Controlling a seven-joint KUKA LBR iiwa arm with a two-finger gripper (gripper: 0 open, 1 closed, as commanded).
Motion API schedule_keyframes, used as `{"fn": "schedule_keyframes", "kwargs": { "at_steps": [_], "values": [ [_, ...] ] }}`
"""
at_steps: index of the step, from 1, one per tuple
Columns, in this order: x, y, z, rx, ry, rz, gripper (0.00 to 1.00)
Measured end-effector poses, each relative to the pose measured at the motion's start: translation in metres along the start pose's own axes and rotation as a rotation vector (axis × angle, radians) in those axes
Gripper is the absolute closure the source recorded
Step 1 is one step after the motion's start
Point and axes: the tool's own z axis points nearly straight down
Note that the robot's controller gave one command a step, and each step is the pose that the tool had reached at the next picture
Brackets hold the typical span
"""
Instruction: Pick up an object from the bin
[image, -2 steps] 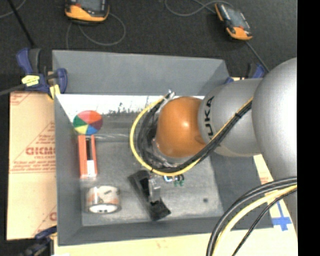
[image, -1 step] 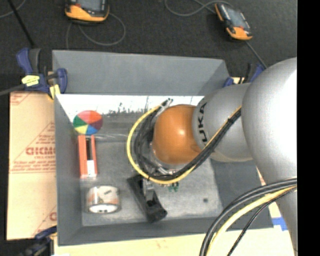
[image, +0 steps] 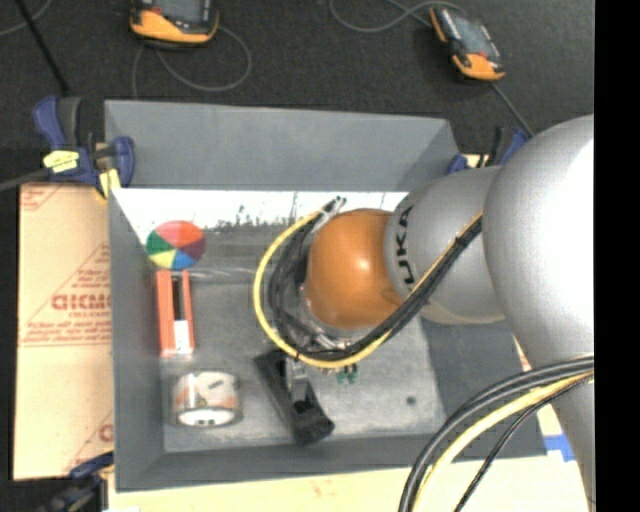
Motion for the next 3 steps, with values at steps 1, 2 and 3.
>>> {"fn": "schedule_keyframes", "kwargs": {
  "at_steps": [1, 2, 3],
  "values": [
    [0.009, -0.028, -0.038, -0.002, 0.025, -0.029, 1.00],
    [0.006, -0.051, -0.076, 0.004, 0.014, -0.062, 1.00],
    [0.008, -0.076, -0.087, 0.000, 0.017, -0.059, 1.00]
  ]
}}
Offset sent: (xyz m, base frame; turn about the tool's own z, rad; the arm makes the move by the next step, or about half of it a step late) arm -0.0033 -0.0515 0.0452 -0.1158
